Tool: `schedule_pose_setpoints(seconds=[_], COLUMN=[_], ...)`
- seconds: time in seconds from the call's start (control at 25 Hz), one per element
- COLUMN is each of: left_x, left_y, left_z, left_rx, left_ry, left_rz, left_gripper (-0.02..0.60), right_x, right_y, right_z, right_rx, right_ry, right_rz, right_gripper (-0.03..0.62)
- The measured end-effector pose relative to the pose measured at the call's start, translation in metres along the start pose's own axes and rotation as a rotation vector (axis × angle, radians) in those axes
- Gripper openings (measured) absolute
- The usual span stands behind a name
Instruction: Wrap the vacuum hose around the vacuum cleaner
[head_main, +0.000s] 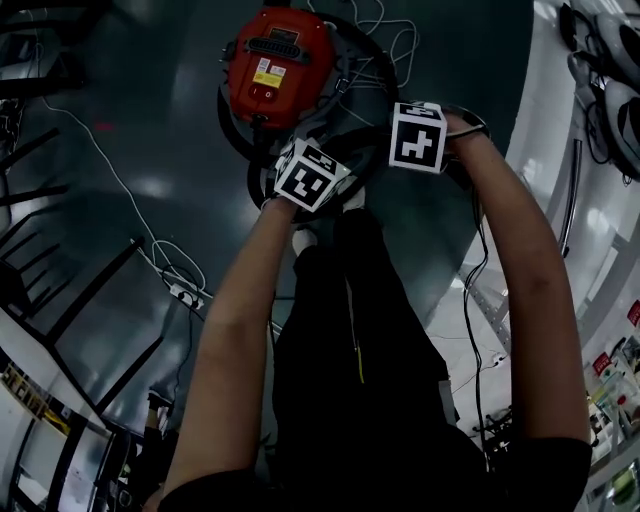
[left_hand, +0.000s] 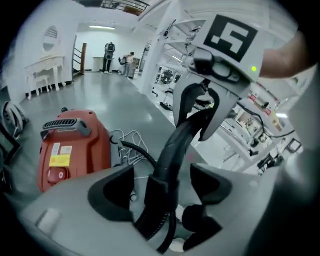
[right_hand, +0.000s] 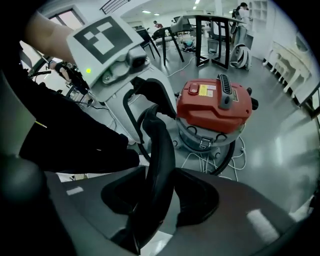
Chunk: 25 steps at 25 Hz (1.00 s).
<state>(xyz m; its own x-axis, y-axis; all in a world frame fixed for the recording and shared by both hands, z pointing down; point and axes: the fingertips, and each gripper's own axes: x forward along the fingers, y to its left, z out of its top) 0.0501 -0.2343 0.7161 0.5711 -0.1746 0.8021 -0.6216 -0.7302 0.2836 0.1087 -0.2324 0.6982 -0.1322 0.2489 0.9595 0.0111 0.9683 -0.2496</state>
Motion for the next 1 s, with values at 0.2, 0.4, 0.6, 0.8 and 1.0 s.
schedule_pose_setpoints(seconds=[0.2, 0.4, 0.6, 0.8, 1.0], left_x=[0.021, 0.032, 0.036, 0.038, 0.036], left_y=[-0.004, -0.009, -0.012, -0.005, 0.005], left_z=[-0.002, -0.009, -0.011, -0.017, -0.015], left_rx=[0.105, 0.017, -0.021, -0.133, -0.352], left_ry=[0.121, 0.151, 0.191, 0.232, 0.201], left_rz=[-0.08, -0.147, -0.161, -0.139, -0.116], left_gripper=[0.348, 0.227, 0.224, 0.224, 0.227], right_x=[-0.018, -0.029, -0.023, -0.017, -0.041], right_y=[-0.001, -0.007, -0.01, -0.028, -0.063], right_z=[0.003, 0.006, 0.001, 0.004, 0.031], right_rx=[-0.077, -0.107, -0.152, -0.219, -0.196], right_ry=[-0.026, -0.043, -0.005, 0.033, -0.089], right_rz=[0.036, 0.067, 0.079, -0.062, -0.258], right_gripper=[0.189, 0.192, 0.198, 0.206, 0.282])
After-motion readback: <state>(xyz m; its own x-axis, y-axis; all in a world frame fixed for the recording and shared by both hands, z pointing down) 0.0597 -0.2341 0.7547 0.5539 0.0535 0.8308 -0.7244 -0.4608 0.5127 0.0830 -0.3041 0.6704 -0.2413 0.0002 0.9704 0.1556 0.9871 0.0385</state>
